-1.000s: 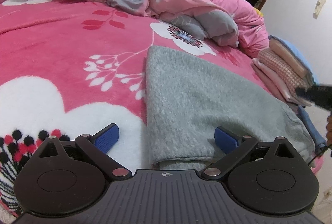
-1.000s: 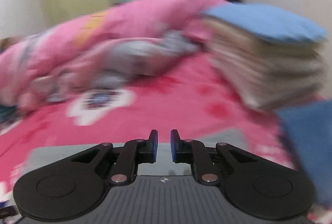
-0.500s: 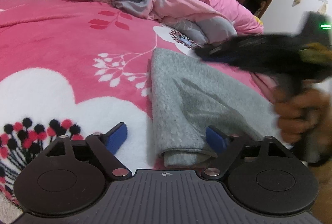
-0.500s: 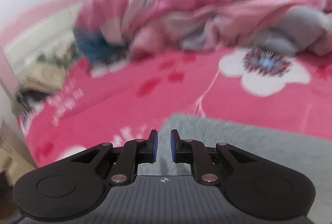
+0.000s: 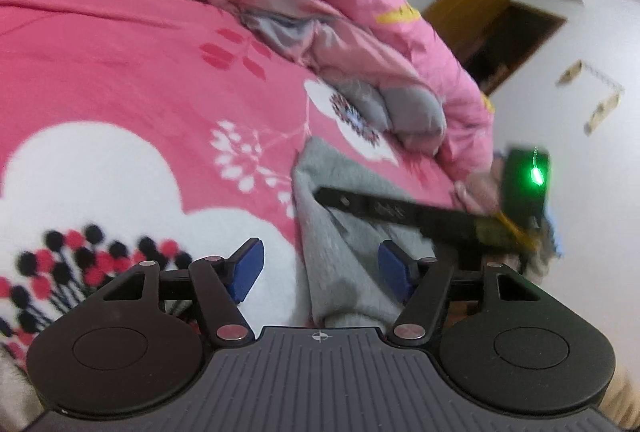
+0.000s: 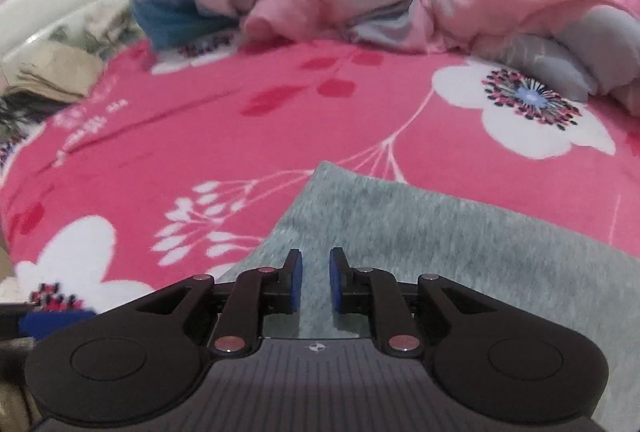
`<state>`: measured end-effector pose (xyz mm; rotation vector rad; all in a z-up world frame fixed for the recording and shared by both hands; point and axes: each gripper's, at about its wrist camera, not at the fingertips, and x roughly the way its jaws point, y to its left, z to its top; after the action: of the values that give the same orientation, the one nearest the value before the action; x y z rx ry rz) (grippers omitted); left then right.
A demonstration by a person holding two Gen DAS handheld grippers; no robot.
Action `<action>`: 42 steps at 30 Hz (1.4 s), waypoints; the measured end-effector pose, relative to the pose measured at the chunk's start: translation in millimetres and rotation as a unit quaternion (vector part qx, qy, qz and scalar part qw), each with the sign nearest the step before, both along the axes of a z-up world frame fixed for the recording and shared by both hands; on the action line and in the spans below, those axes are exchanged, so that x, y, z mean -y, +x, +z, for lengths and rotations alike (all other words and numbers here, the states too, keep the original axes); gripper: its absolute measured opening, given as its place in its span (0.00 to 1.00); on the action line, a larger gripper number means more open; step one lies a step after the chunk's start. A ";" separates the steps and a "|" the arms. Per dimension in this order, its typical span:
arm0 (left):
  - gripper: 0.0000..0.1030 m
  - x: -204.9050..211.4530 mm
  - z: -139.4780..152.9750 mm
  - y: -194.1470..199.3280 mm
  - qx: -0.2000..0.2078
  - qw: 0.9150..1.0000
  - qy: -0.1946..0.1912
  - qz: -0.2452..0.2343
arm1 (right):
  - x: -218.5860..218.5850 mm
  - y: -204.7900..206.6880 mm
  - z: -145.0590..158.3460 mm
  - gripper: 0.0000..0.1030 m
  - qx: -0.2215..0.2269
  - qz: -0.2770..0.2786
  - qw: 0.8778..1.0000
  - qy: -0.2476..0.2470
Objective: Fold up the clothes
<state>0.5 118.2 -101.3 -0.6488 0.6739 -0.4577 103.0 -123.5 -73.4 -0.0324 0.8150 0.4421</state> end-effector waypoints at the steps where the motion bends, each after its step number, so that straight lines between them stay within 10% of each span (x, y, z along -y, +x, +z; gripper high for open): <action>1: 0.63 -4.4 2.2 -0.5 0.001 1.000 -0.006 0.007 | 3.6 -10.8 8.4 0.31 0.009 0.003 1.000 0.010; 7: 0.64 -21.7 9.5 1.0 0.003 0.999 -0.026 0.039 | -0.8 -102.6 40.7 0.67 0.112 0.102 0.988 -0.010; 14: 0.64 -19.2 14.6 -4.4 0.001 0.999 -0.020 0.042 | -55.5 -168.0 -3.7 0.62 0.215 0.203 0.929 -0.220; 21: 0.64 -20.7 19.4 -8.2 0.004 0.999 -0.010 0.052 | -73.8 -163.3 -27.4 0.39 0.220 0.209 0.915 -0.266; 24: 0.64 -21.5 19.2 -4.8 -0.001 0.998 -0.017 0.054 | -69.7 -159.4 -27.9 0.19 0.221 0.186 0.924 -0.249; 30: 0.68 -26.9 17.4 14.2 -0.023 0.996 -0.074 0.036 | -19.3 -135.4 12.2 0.16 0.160 0.091 0.982 -0.052; 34: 0.72 -19.5 14.8 44.2 -0.041 0.990 -0.132 0.010 | 8.4 -126.5 22.6 0.16 0.133 0.054 0.989 0.039; 42: 0.76 22.8 -4.4 116.5 -0.093 0.983 -0.148 -0.062 | 14.4 -133.4 23.7 0.16 0.148 0.037 0.986 0.065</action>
<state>116.9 95.4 -105.7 -0.9417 0.8344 -0.6256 -30.4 -137.8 -49.7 -0.0072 0.4934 0.5458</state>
